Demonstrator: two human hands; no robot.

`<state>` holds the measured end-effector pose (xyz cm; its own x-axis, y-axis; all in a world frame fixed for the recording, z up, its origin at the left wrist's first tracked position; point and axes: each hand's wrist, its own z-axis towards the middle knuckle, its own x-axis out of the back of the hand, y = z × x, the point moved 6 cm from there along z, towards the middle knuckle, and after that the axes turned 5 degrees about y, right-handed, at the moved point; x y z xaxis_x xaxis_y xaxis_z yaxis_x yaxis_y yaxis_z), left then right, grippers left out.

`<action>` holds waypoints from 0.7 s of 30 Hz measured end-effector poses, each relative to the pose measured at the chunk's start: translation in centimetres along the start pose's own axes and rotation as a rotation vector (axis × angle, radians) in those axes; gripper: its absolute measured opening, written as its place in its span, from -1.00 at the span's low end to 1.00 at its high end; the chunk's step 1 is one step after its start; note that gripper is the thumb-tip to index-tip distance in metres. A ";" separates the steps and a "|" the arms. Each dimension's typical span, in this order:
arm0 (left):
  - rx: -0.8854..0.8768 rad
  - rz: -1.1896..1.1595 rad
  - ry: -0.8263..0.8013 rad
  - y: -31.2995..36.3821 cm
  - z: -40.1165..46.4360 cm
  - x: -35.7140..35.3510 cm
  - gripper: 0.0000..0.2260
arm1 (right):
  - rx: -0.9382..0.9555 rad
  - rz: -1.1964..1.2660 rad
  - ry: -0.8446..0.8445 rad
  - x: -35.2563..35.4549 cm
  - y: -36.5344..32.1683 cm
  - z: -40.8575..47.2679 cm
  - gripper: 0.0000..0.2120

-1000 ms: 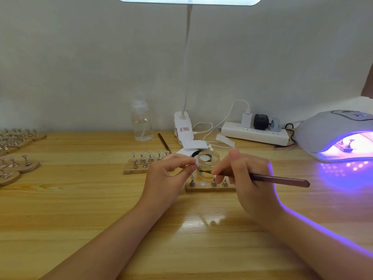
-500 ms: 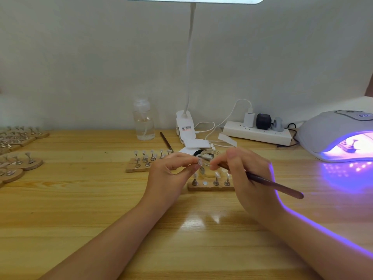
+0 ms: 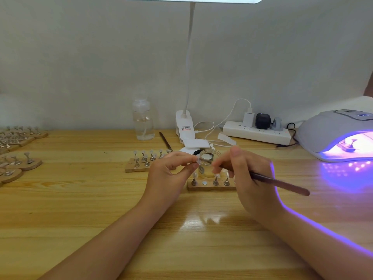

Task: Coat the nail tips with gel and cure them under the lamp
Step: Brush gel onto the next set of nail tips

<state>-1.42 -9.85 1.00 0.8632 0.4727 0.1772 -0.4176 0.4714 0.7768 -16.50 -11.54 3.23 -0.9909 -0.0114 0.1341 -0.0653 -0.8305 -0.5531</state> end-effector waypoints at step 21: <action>0.027 0.029 0.025 -0.1 0.1 0.2 -0.77 | 0.018 -0.080 0.003 -0.2 0.1 0.2 -0.60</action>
<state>-1.15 -9.90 0.99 0.8433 0.5046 0.1848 -0.4341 0.4369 0.7878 -16.30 -11.74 3.33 -0.9830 0.0575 0.1746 -0.1425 -0.8386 -0.5258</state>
